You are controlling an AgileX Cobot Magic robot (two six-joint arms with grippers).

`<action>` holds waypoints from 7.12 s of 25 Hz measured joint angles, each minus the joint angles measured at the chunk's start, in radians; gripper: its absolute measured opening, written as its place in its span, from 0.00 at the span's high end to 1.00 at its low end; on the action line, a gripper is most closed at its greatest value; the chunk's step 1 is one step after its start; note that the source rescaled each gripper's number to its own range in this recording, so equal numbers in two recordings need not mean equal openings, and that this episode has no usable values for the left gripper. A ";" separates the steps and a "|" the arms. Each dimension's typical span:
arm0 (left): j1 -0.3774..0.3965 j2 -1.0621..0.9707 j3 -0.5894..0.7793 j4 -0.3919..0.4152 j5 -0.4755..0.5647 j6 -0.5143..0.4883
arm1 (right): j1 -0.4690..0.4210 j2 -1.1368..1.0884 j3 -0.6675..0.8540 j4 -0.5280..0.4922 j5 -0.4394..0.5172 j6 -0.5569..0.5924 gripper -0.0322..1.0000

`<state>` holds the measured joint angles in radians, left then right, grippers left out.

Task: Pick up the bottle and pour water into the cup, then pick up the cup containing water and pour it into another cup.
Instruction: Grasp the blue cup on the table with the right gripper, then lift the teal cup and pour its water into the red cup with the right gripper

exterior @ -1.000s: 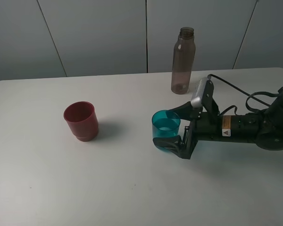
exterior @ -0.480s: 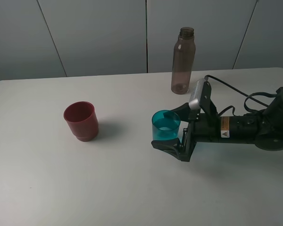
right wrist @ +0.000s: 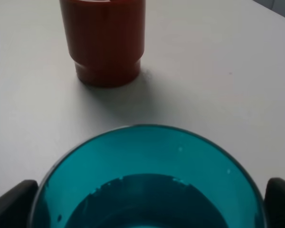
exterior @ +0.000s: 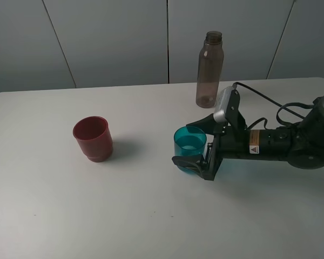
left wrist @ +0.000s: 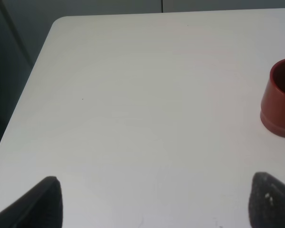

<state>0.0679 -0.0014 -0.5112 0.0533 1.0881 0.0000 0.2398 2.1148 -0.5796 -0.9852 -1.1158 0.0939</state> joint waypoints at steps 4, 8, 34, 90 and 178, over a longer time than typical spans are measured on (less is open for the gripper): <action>0.000 0.000 0.000 0.000 0.000 0.000 | 0.008 0.000 0.000 0.004 0.000 -0.026 0.00; 0.000 0.000 0.000 0.000 0.000 0.000 | 0.008 0.000 -0.002 0.008 0.000 -0.038 0.00; 0.000 0.000 0.000 0.000 0.000 0.000 | 0.008 0.022 -0.010 0.005 -0.030 -0.012 0.90; 0.000 0.000 0.000 0.000 0.000 0.007 | 0.344 -0.177 -0.618 -0.110 0.501 0.805 0.88; 0.000 0.000 0.000 0.000 0.000 0.000 | 0.466 0.152 -1.040 -0.337 0.625 -0.340 0.88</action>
<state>0.0679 -0.0014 -0.5112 0.0533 1.0881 0.0000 0.7063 2.2668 -1.6192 -1.3223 -0.4910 -0.2459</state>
